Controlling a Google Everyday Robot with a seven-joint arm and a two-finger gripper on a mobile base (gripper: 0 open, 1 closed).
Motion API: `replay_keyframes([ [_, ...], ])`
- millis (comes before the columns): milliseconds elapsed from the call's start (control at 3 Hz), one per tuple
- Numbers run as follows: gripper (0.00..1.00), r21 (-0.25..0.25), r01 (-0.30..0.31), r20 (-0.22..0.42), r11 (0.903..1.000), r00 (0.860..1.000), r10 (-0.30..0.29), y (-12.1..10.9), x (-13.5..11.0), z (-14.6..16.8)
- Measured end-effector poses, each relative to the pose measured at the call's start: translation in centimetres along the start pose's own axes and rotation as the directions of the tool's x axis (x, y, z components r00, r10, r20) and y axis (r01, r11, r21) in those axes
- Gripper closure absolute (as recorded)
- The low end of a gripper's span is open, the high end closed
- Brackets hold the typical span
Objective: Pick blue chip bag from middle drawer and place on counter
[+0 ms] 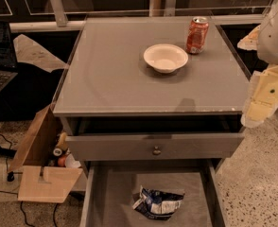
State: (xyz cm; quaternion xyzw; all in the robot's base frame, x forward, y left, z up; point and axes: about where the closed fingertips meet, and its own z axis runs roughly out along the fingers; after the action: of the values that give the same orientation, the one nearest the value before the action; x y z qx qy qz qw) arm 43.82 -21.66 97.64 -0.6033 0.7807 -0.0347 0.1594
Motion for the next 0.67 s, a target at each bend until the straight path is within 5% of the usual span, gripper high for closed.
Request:
replay_keyframes([
  [667,0.0,0.036,-0.036,0.05,0.9987,0.998,0.035,0.33,-0.1,-0.26],
])
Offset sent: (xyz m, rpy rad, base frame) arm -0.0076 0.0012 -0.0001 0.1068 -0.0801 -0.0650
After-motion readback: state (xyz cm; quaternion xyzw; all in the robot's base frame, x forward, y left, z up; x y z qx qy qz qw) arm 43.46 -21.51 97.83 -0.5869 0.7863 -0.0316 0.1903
